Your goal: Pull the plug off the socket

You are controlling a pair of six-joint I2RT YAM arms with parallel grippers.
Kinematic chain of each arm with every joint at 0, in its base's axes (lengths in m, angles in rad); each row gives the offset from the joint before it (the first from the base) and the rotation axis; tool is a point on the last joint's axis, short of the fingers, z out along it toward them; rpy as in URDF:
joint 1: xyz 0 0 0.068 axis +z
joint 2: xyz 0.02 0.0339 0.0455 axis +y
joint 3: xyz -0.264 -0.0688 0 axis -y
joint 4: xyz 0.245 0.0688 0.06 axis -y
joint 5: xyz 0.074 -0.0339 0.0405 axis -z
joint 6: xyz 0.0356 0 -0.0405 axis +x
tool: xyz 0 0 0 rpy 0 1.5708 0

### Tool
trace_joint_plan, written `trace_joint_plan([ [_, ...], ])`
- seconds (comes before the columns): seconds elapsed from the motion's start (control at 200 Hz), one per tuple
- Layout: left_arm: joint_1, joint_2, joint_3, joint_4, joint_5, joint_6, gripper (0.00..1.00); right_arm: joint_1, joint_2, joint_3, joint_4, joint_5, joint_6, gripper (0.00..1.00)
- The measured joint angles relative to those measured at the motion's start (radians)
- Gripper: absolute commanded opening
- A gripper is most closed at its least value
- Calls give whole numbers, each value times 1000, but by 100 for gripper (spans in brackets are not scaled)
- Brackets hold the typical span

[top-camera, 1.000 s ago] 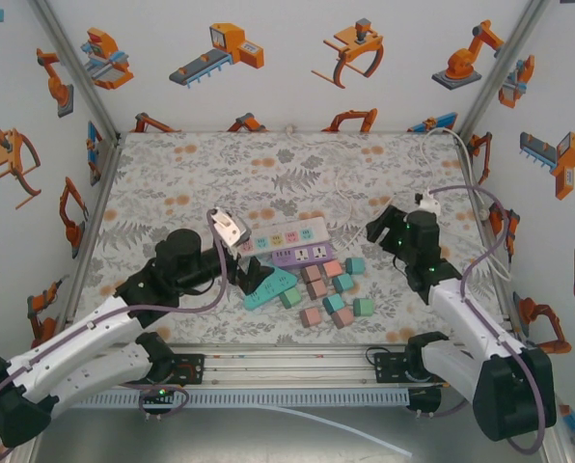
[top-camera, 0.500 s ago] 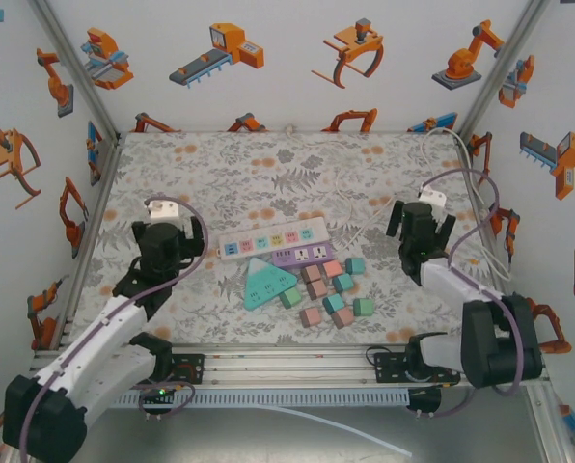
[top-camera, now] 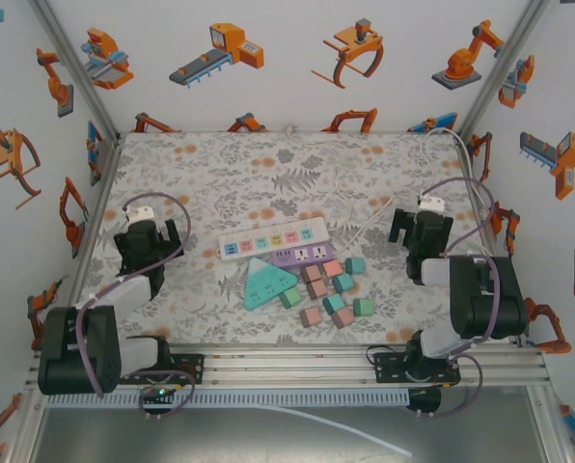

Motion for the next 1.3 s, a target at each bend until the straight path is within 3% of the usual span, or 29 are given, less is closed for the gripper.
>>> trace_joint_plan([
  [0.23,101,148,63,120,246,-5,97,-6,13,-28,66,-59,0,99],
  [0.531,97,266,143,189,428,27,97,-6,13,-28,92,-60,0,99],
  [0.656,69,284,69,327,423,45,97,-6,13,-28,93,-60,0,99],
  [0.981,29,298,40,364,317,53,97,-6,13,-28,95,-60,0,99],
  [1.302,25,298,40,367,284,56,97,-5,13,-28,95,-71,0,99],
])
